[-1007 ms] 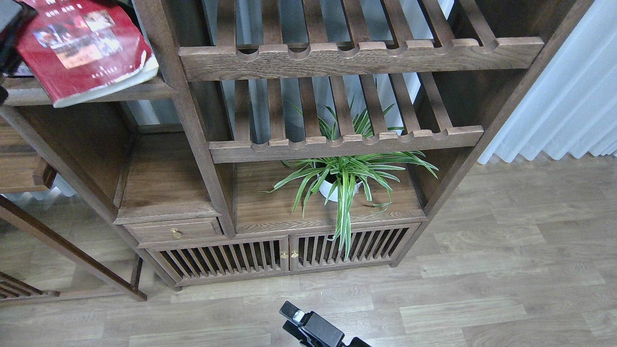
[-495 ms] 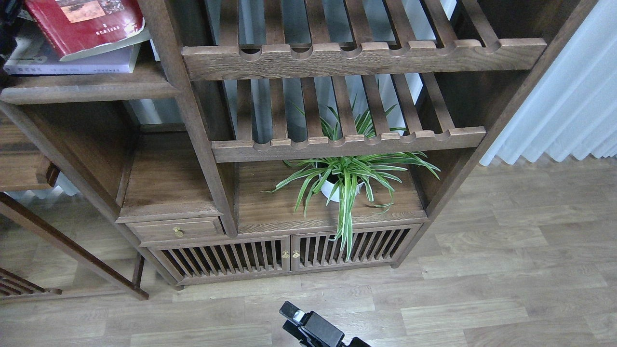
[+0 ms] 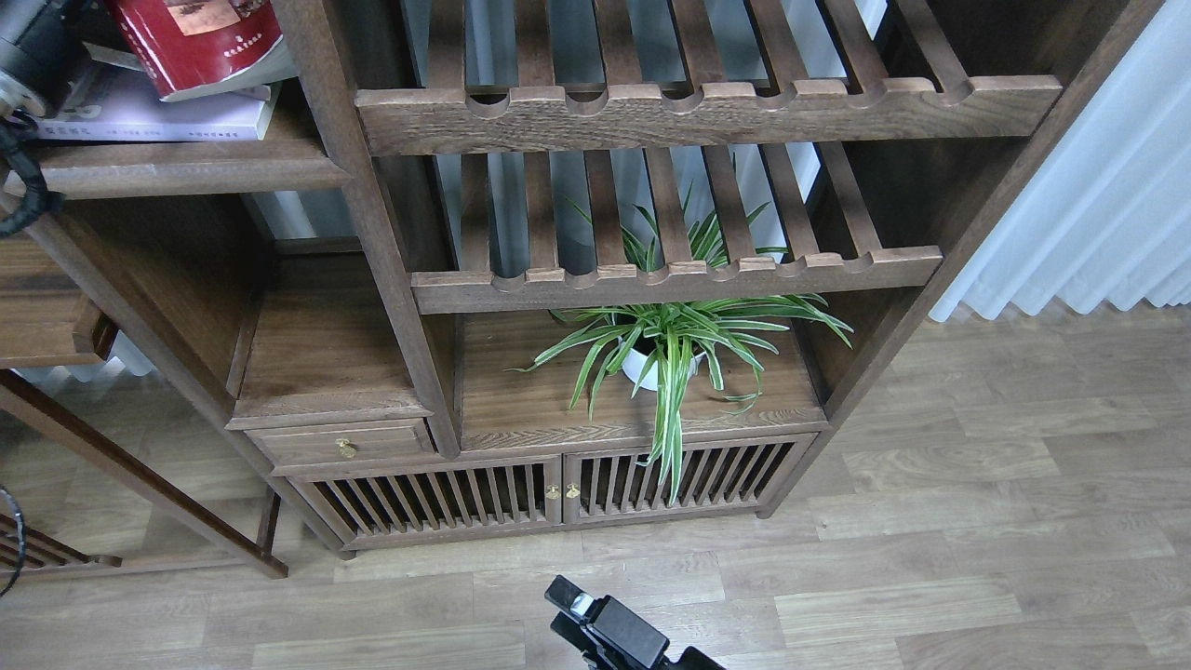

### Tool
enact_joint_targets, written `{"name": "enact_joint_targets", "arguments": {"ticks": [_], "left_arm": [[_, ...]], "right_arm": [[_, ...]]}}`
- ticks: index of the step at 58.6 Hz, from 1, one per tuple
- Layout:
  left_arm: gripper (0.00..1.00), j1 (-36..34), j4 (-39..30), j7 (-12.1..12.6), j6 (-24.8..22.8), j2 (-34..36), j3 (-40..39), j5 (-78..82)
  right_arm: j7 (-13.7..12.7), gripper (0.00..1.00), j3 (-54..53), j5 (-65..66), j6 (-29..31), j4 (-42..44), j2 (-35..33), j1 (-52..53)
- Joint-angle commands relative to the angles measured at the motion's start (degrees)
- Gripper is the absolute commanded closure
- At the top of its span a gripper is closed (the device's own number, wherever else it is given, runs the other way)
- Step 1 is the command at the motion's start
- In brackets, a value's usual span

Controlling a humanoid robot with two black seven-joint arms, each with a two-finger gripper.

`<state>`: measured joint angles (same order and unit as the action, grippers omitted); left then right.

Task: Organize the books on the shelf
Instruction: 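Place the red book onto the book stack with the left gripper, then push the red book flat on the stack with the left gripper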

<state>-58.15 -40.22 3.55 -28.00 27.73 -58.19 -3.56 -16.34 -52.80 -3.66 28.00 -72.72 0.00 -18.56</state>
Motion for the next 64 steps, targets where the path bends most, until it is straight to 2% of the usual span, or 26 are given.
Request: {"name": "enact_joint_targets", "arguments": {"ticks": [1, 4, 18, 33, 45, 52, 64], "left_arm": [[0.07, 1.3, -1.3, -0.3, 0.0, -0.1, 0.0, -0.6], [0.01, 2.4, -2.5, -0.3, 0.0, -0.1, -0.3, -0.7], [0.01, 11.3, -12.1, 0.2, 0.0, 0.7, -5.3, -0.8], [0.01, 19.0, -20.4, 0.2, 0.0, 5.8, -9.7, -0.8], [0.01, 23.4, -23.8, 0.1, 0.0, 6.5, -16.5, -2.4], [0.01, 27.5, -26.9, 0.3, 0.0, 6.7, -16.8, -2.3], [0.01, 30.5, -27.5, 0.4, 0.0, 6.7, -16.7, -2.0]], "right_arm": [[0.0, 0.03, 0.0, 0.0, 0.0, -0.1, 0.0, -0.1], [0.0, 0.03, 0.0, 0.0, 0.0, -0.1, 0.0, -0.1], [0.1, 0.03, 0.0, 0.0, 0.0, -0.1, 0.0, -0.1], [0.3, 0.03, -0.1, 0.0, 0.0, -0.1, 0.0, 0.0], [0.3, 0.03, -0.4, -0.1, 0.0, -0.1, 0.0, 0.1], [0.3, 0.03, -0.4, -0.1, 0.0, -0.1, 0.0, 0.1], [0.3, 0.03, -0.4, -0.1, 0.0, -0.1, 0.0, 0.1]]}}
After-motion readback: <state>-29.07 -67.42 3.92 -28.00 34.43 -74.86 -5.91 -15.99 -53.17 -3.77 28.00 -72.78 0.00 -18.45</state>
